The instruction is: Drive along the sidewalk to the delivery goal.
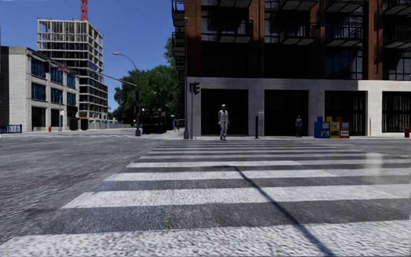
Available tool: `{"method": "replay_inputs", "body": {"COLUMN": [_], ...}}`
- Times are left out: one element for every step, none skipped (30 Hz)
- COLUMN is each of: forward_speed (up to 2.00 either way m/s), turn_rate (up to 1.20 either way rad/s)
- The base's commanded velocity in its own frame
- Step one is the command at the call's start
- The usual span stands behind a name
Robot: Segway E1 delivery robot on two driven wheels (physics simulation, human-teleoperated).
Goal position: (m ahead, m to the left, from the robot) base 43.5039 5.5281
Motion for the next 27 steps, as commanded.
{"method": "replay_inputs", "body": {"forward_speed": [1.46, 1.46, 1.46, 1.46, 1.46, 1.46, 1.46, 1.46, 1.46, 1.46, 1.46, 1.46, 1.46, 1.46, 1.46, 1.46, 1.46, 1.46, 1.46, 1.46, 1.46, 1.47, 1.47, 1.47, 1.47, 1.47, 1.47], "turn_rate": [0.25, 0.25, 0.26, 0.27, 0.27, 0.27, 0.28, 0.30, 0.30, 0.30, 0.30, 0.30, 0.30, 0.30, 0.30, 0.30, 0.30, 0.30, 0.30, 0.27, 0.27, 0.25, 0.25, 0.24, 0.24, 0.24, 0.24]}}
